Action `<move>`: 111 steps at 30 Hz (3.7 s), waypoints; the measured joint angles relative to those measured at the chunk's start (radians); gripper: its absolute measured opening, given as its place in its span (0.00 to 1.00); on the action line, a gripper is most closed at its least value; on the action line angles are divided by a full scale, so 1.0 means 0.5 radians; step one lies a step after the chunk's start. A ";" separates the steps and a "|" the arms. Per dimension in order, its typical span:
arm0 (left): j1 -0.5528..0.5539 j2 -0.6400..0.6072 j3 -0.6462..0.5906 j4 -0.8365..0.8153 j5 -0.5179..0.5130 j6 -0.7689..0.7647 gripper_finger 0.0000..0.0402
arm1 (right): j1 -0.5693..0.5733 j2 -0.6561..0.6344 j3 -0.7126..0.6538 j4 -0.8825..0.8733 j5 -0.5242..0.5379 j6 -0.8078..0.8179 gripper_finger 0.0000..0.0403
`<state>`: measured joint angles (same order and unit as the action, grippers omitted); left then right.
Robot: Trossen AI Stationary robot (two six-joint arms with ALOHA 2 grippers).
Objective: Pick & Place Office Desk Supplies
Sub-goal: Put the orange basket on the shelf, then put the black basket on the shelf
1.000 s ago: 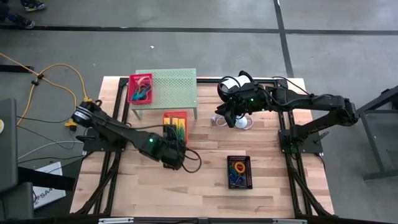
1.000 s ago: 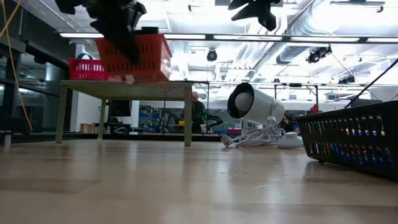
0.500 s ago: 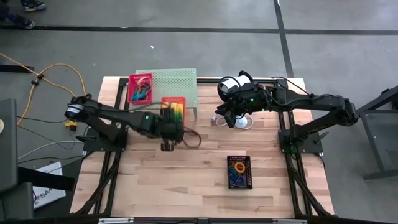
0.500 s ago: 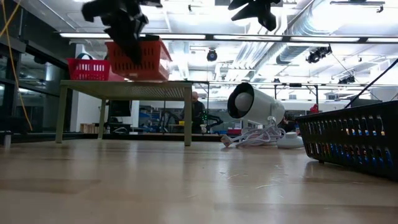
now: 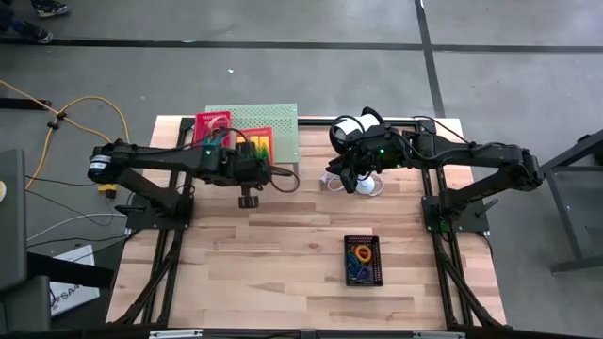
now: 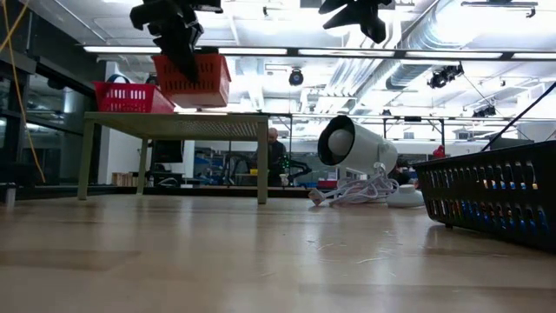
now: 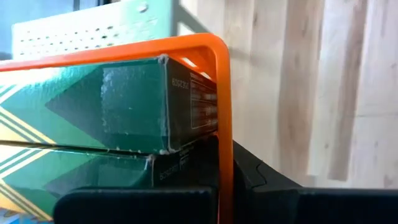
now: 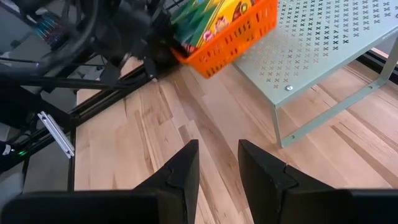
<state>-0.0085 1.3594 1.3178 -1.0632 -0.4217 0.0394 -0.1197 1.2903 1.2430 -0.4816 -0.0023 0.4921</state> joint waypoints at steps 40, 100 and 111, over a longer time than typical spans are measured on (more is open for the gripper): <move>0.552 -0.067 -0.068 -0.059 0.323 0.398 0.00 | 0.000 0.000 0.000 0.000 0.000 0.000 0.25; 0.668 -0.036 -0.067 -0.034 0.474 0.518 0.28 | 0.000 0.000 0.000 0.000 0.000 0.000 0.25; 0.668 -0.082 -0.014 -0.058 0.458 0.519 0.28 | 0.000 0.000 0.000 0.000 0.000 0.000 0.25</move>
<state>0.3252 1.3184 1.3106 -1.0922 -0.1928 0.2989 -0.1196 1.2903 1.2430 -0.4816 -0.0025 0.4919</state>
